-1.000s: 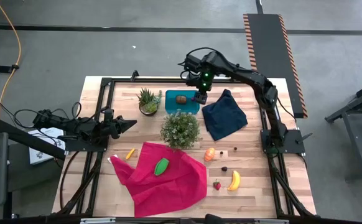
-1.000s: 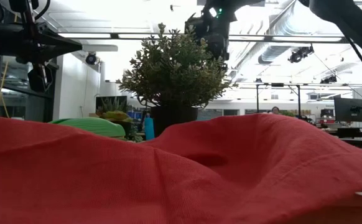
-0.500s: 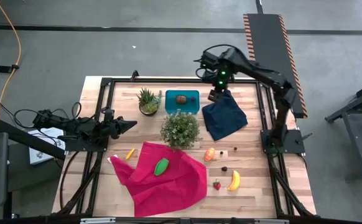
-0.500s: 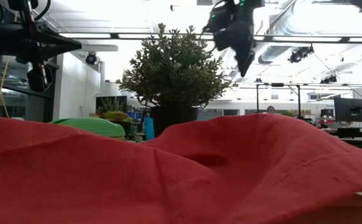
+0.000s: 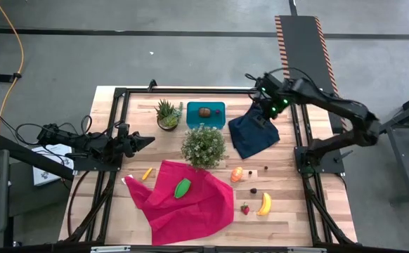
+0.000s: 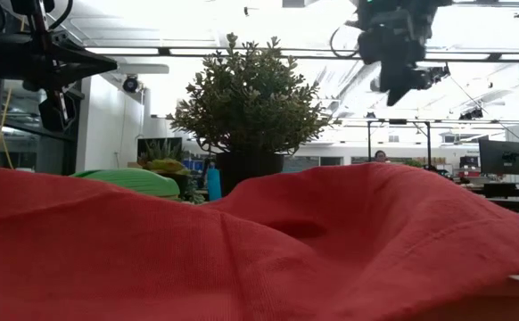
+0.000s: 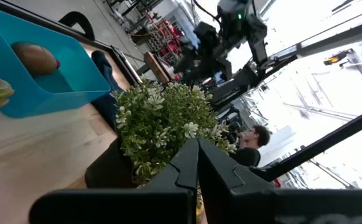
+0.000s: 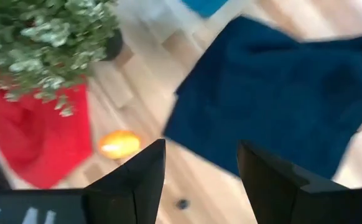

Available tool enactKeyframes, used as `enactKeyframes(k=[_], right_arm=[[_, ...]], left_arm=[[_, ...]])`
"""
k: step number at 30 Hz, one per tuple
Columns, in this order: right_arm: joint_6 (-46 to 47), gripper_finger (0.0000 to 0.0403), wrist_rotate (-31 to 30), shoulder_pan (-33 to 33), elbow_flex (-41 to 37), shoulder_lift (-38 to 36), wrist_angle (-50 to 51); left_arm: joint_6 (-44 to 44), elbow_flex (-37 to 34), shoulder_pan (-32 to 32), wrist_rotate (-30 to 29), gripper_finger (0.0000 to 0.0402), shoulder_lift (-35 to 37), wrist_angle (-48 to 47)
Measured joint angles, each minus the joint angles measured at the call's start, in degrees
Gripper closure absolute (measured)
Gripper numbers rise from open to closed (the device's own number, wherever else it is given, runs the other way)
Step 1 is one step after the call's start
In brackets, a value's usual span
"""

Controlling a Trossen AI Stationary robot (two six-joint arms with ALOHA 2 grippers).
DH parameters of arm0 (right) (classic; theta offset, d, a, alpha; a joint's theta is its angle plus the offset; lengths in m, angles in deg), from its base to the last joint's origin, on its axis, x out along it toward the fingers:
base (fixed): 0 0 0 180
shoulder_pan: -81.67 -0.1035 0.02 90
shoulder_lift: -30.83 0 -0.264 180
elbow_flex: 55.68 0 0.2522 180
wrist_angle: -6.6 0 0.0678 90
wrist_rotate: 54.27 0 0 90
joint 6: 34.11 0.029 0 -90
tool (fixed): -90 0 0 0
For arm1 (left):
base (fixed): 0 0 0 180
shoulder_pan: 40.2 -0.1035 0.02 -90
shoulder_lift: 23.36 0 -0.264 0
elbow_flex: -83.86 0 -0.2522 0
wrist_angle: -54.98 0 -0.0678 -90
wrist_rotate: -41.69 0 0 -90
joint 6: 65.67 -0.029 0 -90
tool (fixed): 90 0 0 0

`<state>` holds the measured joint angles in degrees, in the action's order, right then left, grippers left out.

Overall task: Pick and placing Produce into tupperware
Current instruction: Put the yellow banana into the blue bin

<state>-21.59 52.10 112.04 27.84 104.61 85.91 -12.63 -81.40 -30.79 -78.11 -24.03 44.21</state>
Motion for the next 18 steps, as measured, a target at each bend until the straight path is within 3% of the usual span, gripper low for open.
enactKeyframes(k=[9, 18], right_arm=[[22.29, 0.0215, 5.22, -7.15, -8.6, -7.39, -10.91], [40.96, 0.0215, 1.94, -19.61, -9.73, -7.83, -12.88]], left_arm=[[0.0, 0.0, 0.01, 2.89, 0.0401, 0.0, -0.02], [-0.02, 0.01, -0.02, 5.22, 0.0401, 0.0, -0.11]])
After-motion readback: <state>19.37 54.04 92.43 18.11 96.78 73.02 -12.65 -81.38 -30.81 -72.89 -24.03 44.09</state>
